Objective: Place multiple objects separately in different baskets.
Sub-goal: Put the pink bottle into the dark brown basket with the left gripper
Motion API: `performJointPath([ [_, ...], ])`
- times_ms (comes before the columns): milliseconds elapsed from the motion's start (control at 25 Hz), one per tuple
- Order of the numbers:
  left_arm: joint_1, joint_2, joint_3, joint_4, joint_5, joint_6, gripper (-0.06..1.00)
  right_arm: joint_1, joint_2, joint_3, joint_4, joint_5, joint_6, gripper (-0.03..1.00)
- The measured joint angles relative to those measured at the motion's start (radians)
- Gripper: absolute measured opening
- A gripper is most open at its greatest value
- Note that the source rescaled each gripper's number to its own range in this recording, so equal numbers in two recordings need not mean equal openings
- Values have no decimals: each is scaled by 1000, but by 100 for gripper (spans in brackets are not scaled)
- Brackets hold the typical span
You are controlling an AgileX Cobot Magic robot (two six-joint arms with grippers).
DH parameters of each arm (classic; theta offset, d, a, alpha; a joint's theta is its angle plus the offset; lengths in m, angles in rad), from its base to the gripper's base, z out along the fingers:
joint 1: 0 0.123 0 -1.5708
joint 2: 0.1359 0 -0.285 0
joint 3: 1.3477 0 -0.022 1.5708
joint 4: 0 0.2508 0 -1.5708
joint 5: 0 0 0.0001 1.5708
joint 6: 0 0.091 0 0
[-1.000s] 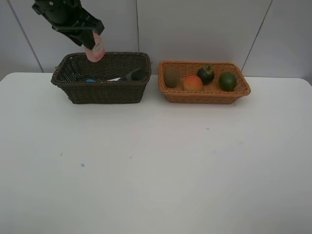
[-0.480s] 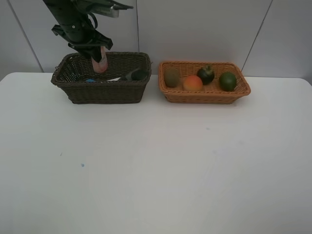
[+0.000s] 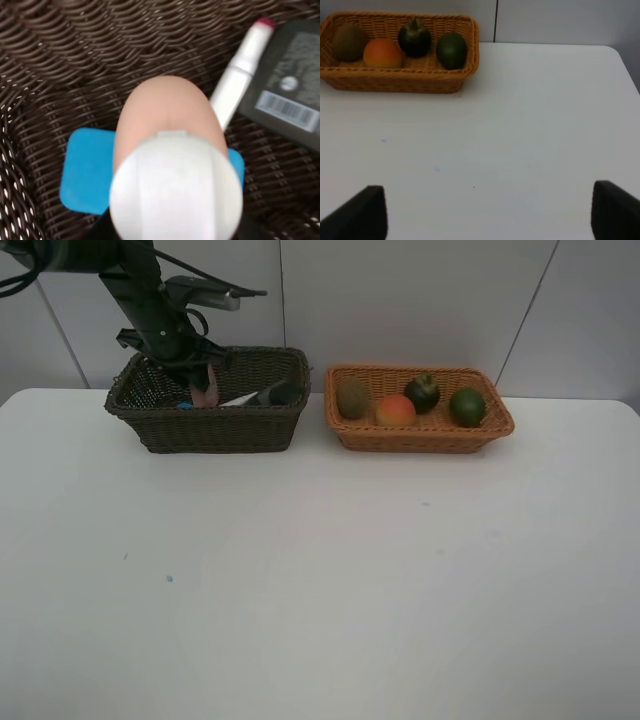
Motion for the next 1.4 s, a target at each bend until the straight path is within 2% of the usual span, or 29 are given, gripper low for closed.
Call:
performJointPath([
  [400,2,10,-2,-10,-43,5,23,0,0,0,0,0,0,99],
  [680,2,10,-2,-26,-43,105,23,0,0,0,0,0,0,99],
  [720,2,10,-2,-28,-43,108,26,0,0,0,0,0,0,99],
  [760,2,10,-2,-30,-43,108,35,0,0,0,0,0,0,99],
  [840,2,10,-2,-36,-45,106,74,0,0,0,0,0,0,99],
  [880,2,10,-2,-42,-46,106,86,0,0,0,0,0,0,99],
  [920,2,10,-2,-47,-46,105,92,0,0,0,0,0,0,99],
  [1040,2,10,-2,-60,-46,105,98,0,0,0,0,0,0,99],
  [1400,2,-3,-2,-64,-25,105,100,0,0,0,0,0,0,99],
])
